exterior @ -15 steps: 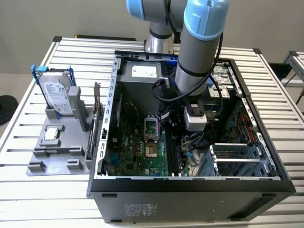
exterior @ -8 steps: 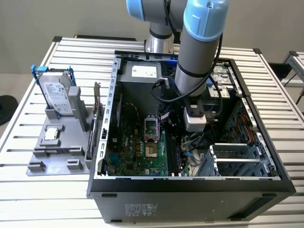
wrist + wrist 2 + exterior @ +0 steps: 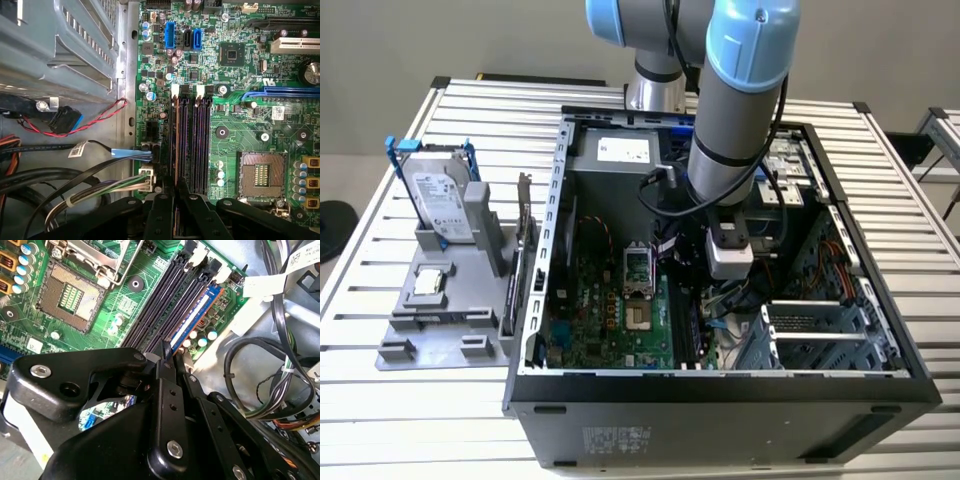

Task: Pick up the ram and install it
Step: 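Insert the ram into the slot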

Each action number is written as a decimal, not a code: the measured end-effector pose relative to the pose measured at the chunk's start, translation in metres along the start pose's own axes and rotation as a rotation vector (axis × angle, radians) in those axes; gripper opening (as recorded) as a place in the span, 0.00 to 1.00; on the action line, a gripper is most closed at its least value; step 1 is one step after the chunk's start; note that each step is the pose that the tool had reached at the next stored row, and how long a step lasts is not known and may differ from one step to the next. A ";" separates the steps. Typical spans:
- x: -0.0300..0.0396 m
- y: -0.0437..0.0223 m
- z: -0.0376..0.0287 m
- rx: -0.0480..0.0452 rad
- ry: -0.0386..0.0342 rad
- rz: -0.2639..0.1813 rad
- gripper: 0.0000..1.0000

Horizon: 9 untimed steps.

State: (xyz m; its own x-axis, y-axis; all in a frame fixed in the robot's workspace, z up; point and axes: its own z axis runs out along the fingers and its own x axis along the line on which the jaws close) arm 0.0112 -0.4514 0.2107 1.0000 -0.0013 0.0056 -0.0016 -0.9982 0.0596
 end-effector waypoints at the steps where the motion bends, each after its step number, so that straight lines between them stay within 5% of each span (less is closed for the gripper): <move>1: 0.0000 0.0000 0.0000 0.0002 0.0000 0.000 0.00; 9: 0.0000 0.0000 0.0001 0.0007 0.0001 0.000 0.00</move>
State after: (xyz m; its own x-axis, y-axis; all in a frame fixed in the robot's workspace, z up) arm 0.0113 -0.4514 0.2106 1.0000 -0.0010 0.0057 -0.0013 -0.9983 0.0589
